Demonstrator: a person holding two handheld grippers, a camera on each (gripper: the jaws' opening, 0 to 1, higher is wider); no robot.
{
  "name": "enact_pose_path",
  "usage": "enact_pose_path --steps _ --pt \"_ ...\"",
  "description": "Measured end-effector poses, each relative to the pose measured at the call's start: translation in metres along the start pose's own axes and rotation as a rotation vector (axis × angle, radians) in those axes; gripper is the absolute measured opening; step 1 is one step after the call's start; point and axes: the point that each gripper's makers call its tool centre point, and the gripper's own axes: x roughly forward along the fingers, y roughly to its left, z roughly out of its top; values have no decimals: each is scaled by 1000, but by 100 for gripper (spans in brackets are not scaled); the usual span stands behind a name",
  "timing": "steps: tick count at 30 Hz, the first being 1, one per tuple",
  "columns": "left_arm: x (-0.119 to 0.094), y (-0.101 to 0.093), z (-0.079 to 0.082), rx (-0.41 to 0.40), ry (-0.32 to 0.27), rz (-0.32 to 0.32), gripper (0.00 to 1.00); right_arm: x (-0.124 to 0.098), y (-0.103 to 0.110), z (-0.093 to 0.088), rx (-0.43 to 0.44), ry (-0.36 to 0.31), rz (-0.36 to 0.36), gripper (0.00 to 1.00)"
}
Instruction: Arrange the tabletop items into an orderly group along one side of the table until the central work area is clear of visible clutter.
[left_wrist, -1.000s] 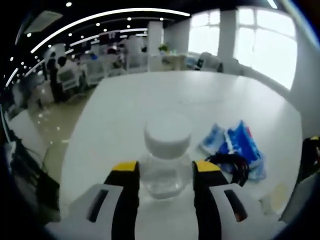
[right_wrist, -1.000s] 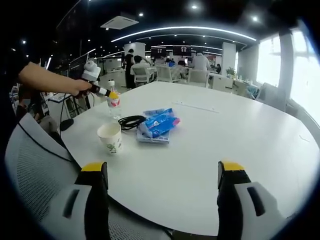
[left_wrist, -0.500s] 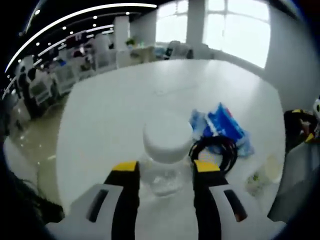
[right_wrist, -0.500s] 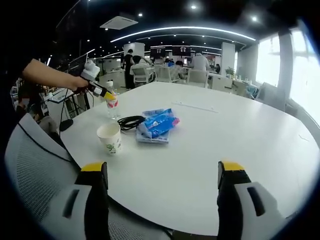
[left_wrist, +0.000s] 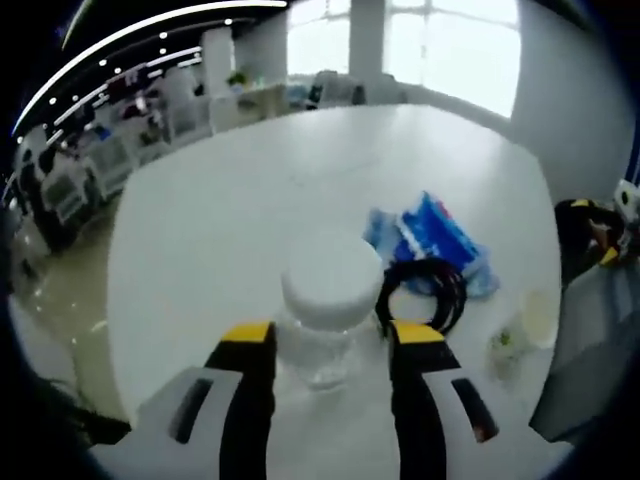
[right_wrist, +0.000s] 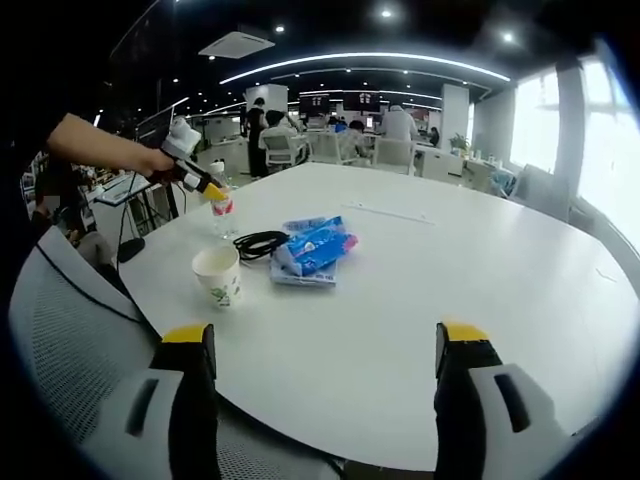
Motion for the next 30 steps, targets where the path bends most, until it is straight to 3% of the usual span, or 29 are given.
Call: enact_pose_path --steps 2,8,10,13,18,20,30 --pt "-2 3 1 -8 -13 32 48 0 0 0 0 -2 2 91" --pt "-11 11 4 -135 -64 146 53 0 2 0 -1 -3 7 91" --pt "-15 13 2 -149 -68 194 54 0 2 0 0 -4 8 91" --pt "-15 8 -4 -170 -58 218 53 0 2 1 3 -10 10 91" --pt "-15 6 -3 -242 -105 288 54 0 3 2 4 -13 10 91" --pt "-15 9 -3 -276 -130 349 55 0 3 2 3 -16 10 91" --pt "-13 12 0 -344 -194 448 54 -1 1 4 11 -29 3 90"
